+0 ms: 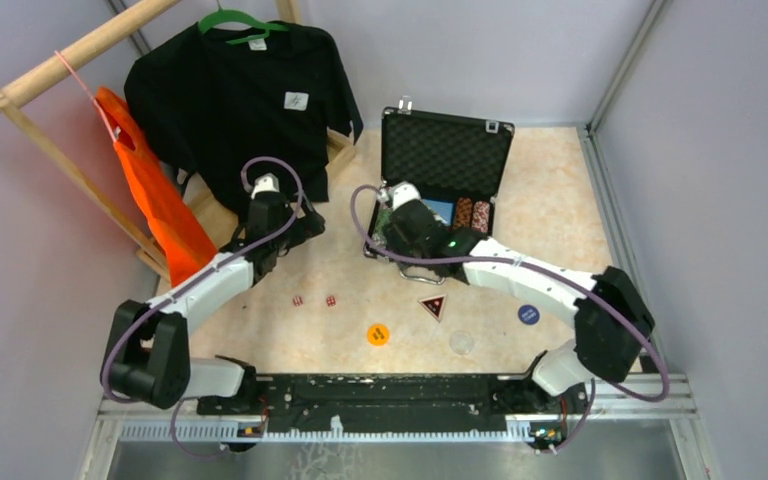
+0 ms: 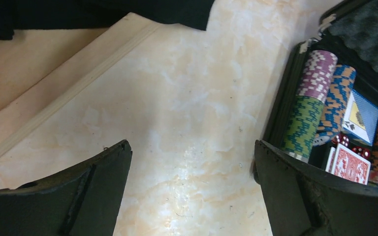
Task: Pack up texas hold em set
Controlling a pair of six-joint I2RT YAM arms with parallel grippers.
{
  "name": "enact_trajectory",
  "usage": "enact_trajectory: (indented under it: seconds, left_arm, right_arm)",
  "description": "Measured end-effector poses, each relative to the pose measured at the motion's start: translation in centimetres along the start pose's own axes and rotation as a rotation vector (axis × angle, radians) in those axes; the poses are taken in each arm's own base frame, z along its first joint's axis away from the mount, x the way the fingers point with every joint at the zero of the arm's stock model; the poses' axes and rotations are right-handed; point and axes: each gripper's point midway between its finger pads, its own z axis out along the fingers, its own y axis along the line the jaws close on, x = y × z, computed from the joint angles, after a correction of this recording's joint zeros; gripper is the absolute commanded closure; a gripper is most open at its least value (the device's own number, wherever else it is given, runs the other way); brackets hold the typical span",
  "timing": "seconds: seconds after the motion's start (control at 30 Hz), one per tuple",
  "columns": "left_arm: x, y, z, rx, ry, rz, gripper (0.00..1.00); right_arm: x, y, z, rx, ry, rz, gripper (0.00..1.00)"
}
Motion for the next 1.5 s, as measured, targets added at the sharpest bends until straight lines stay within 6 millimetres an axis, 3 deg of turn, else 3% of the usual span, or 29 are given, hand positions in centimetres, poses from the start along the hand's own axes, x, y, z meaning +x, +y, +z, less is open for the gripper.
enact_trajectory:
  seconds: [0.2, 0.3, 0.4, 0.67, 0.9, 1.17, 1.5]
  left_arm:
    - [1.8, 1.9, 2.0, -0.014, 0.081, -0.071, 0.01]
    - [3.2, 2.9, 2.5, -0.016, 0.125, -0.105, 0.01]
    - [4.0, 3.9, 2.5, -0.032, 0.149, -0.139, 0.01]
    - [3.6, 5.1, 2.6, -0.079, 0.129, -0.188, 0.01]
    - [3.7, 6.3, 2.7, -0.096, 0.137, -0.234, 0.01]
    - [4.2, 6.7, 2.8, -0.098, 0.156, -0.252, 0.01]
    - [4.1, 6.6, 2.9, -0.084, 0.157, -0.256, 0.02]
  right_arm:
    - [3.2, 6.4, 2.0, -0.132, 0.074, -0.099, 0.49]
    - [4.2, 8.9, 2.9, -0.167, 0.108, -0.137, 0.39]
    - [4.5, 11.6, 4.1, -0.196, 0.123, -0.163, 0.36]
    - [4.4, 18.5, 5.4, -0.280, 0.126, -0.186, 0.37]
    - [4.2, 19.7, 6.0, -0.304, 0.137, -0.169, 0.40]
    - [5.1, 20.6, 7.0, -0.319, 0.173, -0.172, 0.55]
    - [5.7, 21.2, 7.3, -0.334, 0.198, -0.168, 0.54]
